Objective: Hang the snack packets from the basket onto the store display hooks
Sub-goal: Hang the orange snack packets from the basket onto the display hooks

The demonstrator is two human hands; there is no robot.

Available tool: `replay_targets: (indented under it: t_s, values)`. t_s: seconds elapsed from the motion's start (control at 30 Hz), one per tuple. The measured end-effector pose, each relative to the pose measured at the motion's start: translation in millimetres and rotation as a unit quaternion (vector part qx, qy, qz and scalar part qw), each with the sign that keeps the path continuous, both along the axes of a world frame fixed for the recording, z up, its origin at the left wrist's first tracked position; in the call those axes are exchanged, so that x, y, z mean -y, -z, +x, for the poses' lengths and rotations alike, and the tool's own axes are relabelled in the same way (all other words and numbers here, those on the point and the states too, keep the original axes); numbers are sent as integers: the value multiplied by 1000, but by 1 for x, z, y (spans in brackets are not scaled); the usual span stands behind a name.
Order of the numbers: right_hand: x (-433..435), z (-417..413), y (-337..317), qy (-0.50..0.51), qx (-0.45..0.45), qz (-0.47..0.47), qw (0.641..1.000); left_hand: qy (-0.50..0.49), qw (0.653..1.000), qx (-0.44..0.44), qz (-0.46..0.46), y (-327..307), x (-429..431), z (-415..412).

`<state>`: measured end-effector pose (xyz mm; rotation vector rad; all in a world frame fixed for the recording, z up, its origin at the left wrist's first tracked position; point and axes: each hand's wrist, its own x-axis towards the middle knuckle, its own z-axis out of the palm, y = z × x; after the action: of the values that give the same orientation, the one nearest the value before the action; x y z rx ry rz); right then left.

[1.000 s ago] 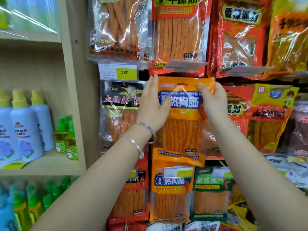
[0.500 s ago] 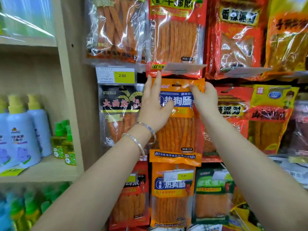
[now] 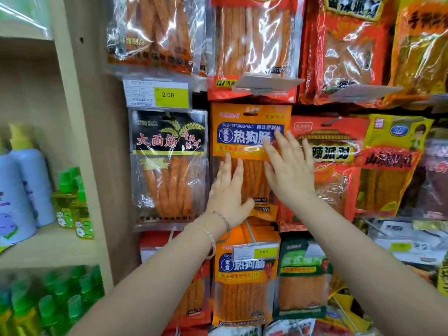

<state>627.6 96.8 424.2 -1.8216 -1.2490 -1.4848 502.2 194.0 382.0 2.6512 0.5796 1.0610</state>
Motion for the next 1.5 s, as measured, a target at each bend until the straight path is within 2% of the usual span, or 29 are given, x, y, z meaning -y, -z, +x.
replay_targets:
  t_s: [0.13,0.27,0.53,0.73,0.83,0.97,1.13,1.27,1.37,1.43,1.5]
  values:
    - [-14,7,-6,64,15,-92,994,-24,999,-23,-20,-3,-11,15]
    - [-27,13,-14,94,-32,-175,979,-34,997,-52,-39,-7,-22,27]
    - [-46,27,-21,143,-66,-262,952,-37,994,-74,-72,-6,-32,42]
    - [-20,15,-7,-13,-119,-182,976,2,986,-58,-154,11,-11,20]
    - [7,-1,7,-135,-202,-127,962,55,974,5,-219,20,15,-7]
    - [45,-40,51,-259,-361,-73,893,44,965,90,-242,58,53,-70]
    - [86,-113,145,-367,-521,-150,756,-86,932,115,-331,149,101,-182]
    - [115,-182,232,-366,-605,-246,662,-240,843,69,-476,241,138,-278]
    - [127,-232,288,-342,-644,-354,586,-360,745,82,-556,302,168,-350]
    - [127,-263,319,-308,-654,-436,537,-409,678,82,-604,334,185,-393]
    - [126,-296,348,-273,-662,-500,488,-434,638,89,-629,361,193,-433]
